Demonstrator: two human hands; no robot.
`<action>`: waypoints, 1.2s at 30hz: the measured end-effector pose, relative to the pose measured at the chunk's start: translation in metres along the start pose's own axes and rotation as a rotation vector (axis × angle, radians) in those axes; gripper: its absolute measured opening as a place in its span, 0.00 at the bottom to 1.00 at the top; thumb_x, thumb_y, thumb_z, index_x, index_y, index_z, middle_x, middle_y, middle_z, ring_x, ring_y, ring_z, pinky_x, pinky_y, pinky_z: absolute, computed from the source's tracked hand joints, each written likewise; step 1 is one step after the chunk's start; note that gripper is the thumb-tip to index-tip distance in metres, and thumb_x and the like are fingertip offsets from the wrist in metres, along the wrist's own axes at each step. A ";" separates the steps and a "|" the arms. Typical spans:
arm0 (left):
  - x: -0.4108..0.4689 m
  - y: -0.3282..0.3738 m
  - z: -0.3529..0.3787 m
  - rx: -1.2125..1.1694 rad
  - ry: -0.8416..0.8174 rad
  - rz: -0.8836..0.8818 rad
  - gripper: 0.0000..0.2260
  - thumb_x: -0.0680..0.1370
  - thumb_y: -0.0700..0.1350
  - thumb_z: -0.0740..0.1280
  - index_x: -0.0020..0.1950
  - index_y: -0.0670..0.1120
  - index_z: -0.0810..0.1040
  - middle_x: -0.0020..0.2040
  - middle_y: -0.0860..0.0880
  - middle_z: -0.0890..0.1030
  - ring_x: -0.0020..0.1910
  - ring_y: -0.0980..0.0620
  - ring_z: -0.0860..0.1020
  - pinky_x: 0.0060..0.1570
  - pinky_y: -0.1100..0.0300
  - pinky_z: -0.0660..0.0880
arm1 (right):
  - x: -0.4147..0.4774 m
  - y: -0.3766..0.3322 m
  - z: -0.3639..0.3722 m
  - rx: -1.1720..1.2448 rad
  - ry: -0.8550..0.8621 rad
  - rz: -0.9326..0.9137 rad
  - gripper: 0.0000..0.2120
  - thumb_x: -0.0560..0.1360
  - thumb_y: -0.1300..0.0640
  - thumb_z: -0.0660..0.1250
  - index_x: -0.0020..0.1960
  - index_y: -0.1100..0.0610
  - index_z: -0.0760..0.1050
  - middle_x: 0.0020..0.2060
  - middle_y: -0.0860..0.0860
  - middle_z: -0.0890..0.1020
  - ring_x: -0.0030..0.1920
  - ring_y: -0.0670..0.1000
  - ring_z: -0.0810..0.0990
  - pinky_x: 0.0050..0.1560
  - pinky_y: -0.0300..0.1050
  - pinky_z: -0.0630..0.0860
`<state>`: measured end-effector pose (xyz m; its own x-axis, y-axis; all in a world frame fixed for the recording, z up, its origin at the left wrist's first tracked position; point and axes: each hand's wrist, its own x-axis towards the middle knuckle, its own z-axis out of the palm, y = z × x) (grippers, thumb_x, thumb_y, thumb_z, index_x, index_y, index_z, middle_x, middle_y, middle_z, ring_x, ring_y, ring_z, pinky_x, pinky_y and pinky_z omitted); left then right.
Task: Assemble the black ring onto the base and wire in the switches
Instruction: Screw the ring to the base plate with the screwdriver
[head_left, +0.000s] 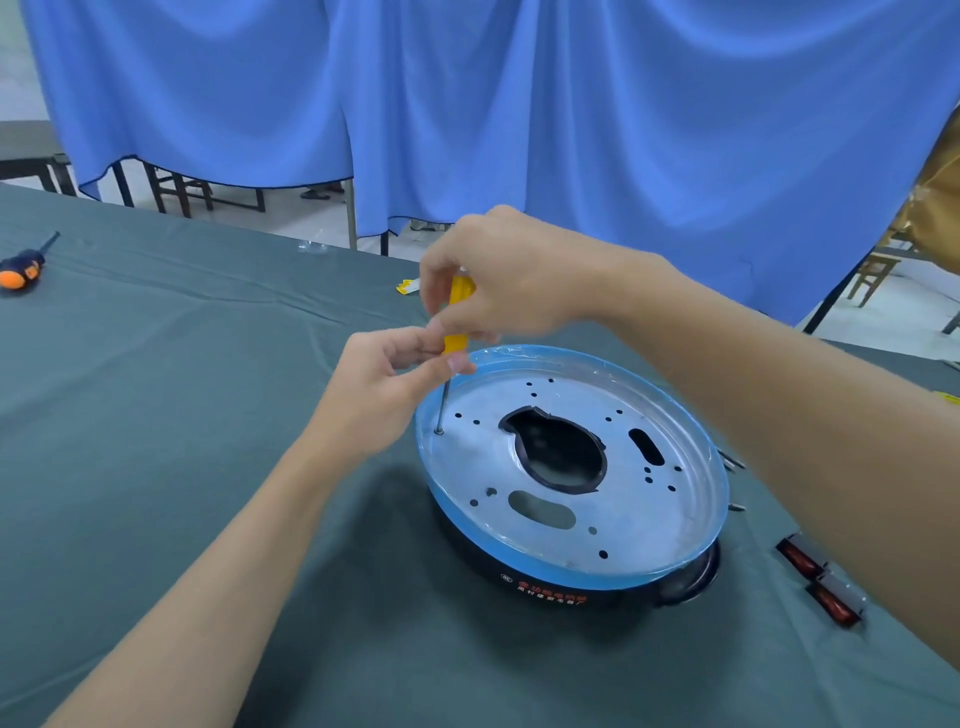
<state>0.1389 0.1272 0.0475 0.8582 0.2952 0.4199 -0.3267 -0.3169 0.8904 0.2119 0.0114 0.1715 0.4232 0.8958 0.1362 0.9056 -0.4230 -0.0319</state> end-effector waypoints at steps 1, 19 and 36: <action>0.000 0.001 -0.002 -0.005 -0.048 -0.010 0.06 0.79 0.40 0.68 0.52 0.48 0.84 0.46 0.52 0.87 0.49 0.60 0.82 0.52 0.70 0.73 | -0.001 0.000 -0.002 0.013 -0.007 -0.003 0.02 0.71 0.56 0.70 0.39 0.52 0.77 0.27 0.47 0.80 0.35 0.41 0.78 0.43 0.48 0.80; -0.001 -0.001 0.007 0.141 0.120 0.086 0.05 0.70 0.48 0.77 0.42 0.54 0.82 0.41 0.60 0.84 0.43 0.62 0.79 0.50 0.69 0.68 | -0.002 -0.001 0.008 -0.052 0.041 0.029 0.15 0.78 0.50 0.63 0.35 0.54 0.67 0.30 0.51 0.72 0.31 0.45 0.77 0.46 0.50 0.78; 0.000 -0.003 0.005 0.105 0.133 0.075 0.05 0.71 0.43 0.77 0.41 0.50 0.82 0.39 0.57 0.84 0.40 0.61 0.79 0.54 0.55 0.71 | 0.000 -0.002 0.006 -0.059 0.020 0.039 0.16 0.78 0.46 0.63 0.37 0.55 0.68 0.30 0.52 0.74 0.32 0.48 0.78 0.45 0.49 0.78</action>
<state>0.1417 0.1233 0.0433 0.7710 0.3812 0.5102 -0.3387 -0.4329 0.8354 0.2100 0.0130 0.1652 0.4573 0.8755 0.1561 0.8846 -0.4658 0.0210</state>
